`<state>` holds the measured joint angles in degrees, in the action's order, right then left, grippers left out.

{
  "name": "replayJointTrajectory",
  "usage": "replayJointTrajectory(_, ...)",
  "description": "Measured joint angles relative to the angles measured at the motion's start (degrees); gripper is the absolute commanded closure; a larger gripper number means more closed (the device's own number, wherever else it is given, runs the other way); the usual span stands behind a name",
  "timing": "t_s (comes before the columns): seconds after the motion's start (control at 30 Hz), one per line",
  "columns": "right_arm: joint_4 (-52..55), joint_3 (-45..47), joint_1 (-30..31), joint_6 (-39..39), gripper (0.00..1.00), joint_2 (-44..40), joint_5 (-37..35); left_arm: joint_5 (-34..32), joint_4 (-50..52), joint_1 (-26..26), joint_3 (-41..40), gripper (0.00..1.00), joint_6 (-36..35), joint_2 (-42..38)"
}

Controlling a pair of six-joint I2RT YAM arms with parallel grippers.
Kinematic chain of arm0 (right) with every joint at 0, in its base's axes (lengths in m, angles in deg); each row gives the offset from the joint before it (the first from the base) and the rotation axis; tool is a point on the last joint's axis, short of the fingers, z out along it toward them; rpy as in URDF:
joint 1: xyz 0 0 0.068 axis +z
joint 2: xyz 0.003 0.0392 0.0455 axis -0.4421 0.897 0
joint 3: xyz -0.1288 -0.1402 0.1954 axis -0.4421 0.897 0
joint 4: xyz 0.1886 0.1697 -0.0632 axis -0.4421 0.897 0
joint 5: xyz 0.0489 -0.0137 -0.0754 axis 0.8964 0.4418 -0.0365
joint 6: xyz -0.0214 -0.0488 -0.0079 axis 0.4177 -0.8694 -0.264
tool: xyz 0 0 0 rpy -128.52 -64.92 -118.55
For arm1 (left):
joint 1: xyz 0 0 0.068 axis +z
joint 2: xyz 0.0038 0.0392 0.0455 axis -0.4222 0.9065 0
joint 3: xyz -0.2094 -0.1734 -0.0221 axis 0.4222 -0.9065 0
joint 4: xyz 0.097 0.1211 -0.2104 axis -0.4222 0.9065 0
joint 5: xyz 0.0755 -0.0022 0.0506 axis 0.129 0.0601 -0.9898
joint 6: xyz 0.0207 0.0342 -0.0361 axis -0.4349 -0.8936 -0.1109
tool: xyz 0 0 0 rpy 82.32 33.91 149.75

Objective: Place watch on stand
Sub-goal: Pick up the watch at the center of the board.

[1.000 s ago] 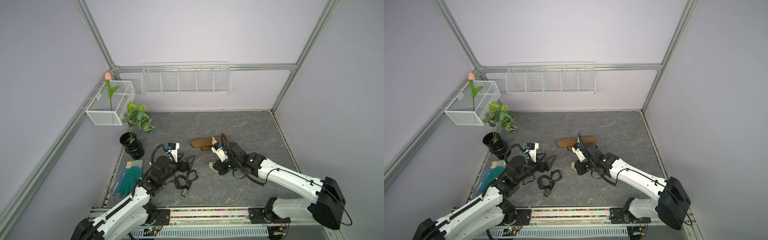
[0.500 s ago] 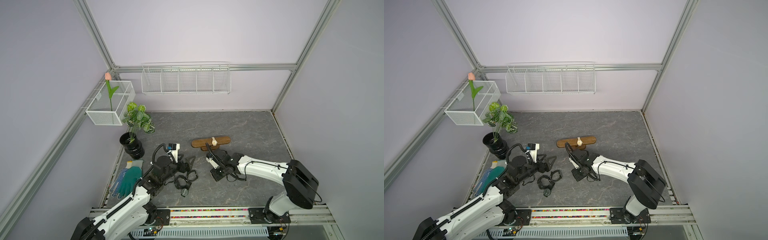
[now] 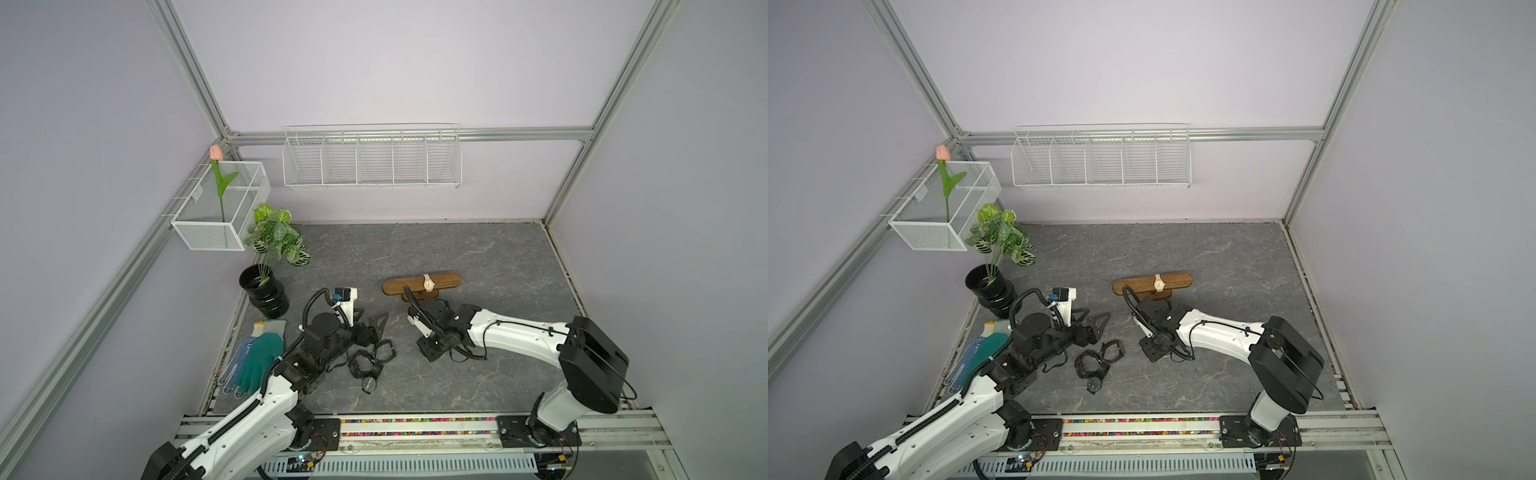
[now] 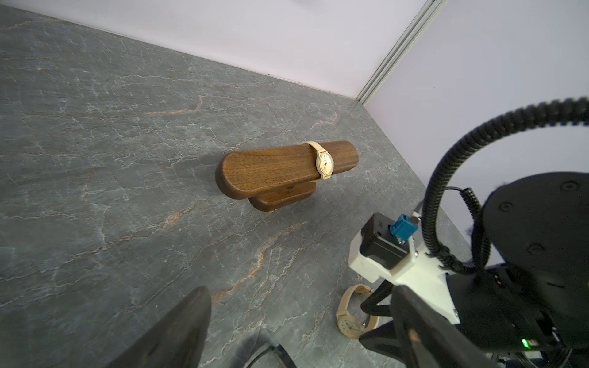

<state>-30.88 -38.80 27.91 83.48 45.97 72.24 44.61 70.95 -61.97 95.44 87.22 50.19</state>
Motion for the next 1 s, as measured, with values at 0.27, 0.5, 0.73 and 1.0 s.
replayJointTrajectory(0.27, 0.46, -1.86, 0.07, -0.09, 0.74, 3.56, -0.74, -0.22, 0.59, 0.00, -0.02, 0.09, 0.00, -0.52)
replayJointTrajectory(0.5, 0.55, -2.49, 0.48, -0.22, 0.82, 3.87, -0.74, -0.72, 0.61, 0.00, -0.02, 0.09, 0.00, -0.87)
replayJointTrajectory(0.73, 0.63, -2.54, 0.50, -0.61, 0.88, 3.85, -0.90, -1.44, 1.01, 0.00, -0.07, 0.09, -0.04, -1.20)
replayJointTrajectory(1.0, 0.63, -2.51, 0.28, -0.68, 0.89, -2.08, 1.27, -1.51, 1.01, 0.00, -0.11, 0.10, -0.20, -1.25)
